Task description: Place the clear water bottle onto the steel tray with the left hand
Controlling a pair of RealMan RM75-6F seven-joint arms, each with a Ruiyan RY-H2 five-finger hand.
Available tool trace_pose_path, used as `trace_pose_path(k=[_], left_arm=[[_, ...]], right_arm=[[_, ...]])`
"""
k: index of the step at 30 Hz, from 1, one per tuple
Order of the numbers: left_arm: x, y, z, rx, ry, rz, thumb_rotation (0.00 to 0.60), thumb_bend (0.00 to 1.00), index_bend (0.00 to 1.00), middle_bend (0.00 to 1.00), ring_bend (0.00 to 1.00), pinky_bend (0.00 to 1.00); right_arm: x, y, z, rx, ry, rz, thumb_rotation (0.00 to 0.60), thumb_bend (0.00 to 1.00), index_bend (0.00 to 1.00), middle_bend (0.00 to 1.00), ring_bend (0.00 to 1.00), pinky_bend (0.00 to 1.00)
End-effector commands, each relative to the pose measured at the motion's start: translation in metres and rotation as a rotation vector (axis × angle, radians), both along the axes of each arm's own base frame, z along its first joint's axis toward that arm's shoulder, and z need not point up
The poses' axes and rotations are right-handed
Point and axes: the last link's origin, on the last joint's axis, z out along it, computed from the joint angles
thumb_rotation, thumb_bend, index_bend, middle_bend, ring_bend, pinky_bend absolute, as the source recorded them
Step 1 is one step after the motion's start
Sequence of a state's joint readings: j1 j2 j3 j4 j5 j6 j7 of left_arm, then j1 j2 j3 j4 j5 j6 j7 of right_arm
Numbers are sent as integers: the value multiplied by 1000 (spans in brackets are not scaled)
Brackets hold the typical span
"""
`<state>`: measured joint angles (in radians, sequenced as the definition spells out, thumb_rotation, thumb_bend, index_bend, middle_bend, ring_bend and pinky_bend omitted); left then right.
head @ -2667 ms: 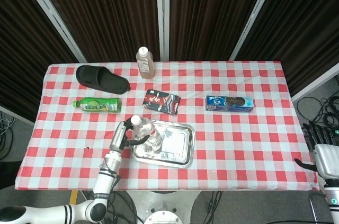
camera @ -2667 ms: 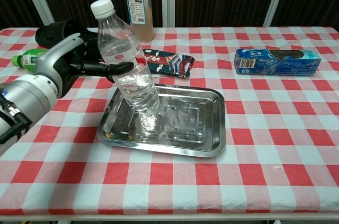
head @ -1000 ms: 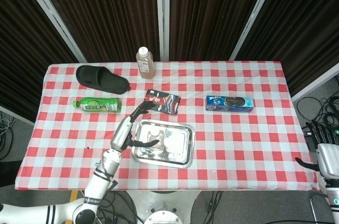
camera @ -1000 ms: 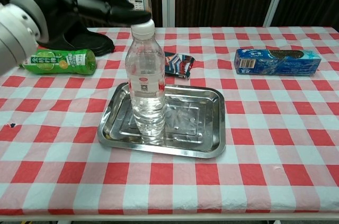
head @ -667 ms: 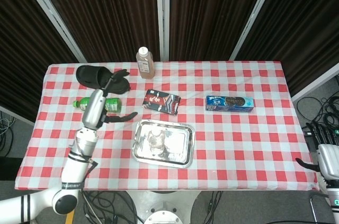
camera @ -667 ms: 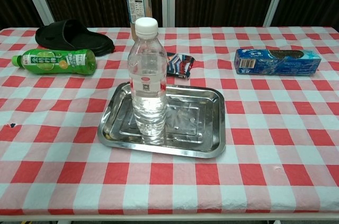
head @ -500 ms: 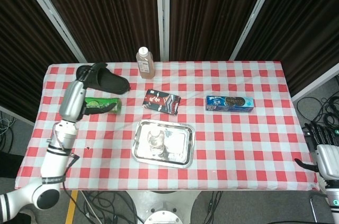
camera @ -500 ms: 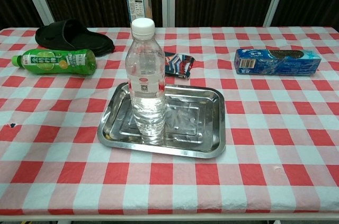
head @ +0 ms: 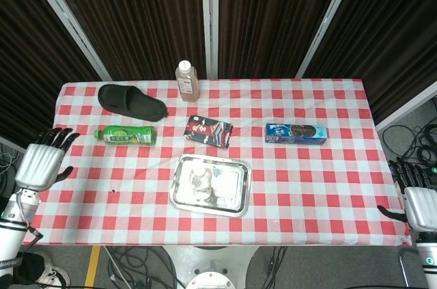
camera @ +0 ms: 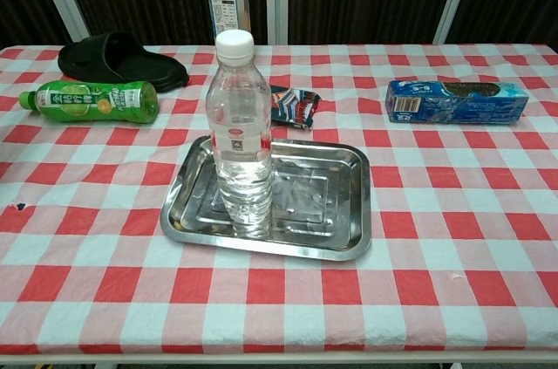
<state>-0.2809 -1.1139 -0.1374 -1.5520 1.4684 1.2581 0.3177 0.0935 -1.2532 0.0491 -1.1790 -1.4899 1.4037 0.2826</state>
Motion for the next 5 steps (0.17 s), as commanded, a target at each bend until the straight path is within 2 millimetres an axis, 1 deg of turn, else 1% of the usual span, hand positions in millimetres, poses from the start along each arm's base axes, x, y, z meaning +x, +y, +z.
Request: trace_pose_path(k=[1, 5], left_arm=[[-31, -31, -2, -28, 65, 93, 600, 206, 263, 276, 194, 202], [-44, -46, -1, -10, 51, 116, 600, 205, 263, 276, 194, 202]], right_arm=[[0, 0, 0, -1, -1, -2, 600, 23, 0, 0, 0, 0], [-1, 0, -3, 8, 5, -1, 600, 24, 0, 0, 0, 0]])
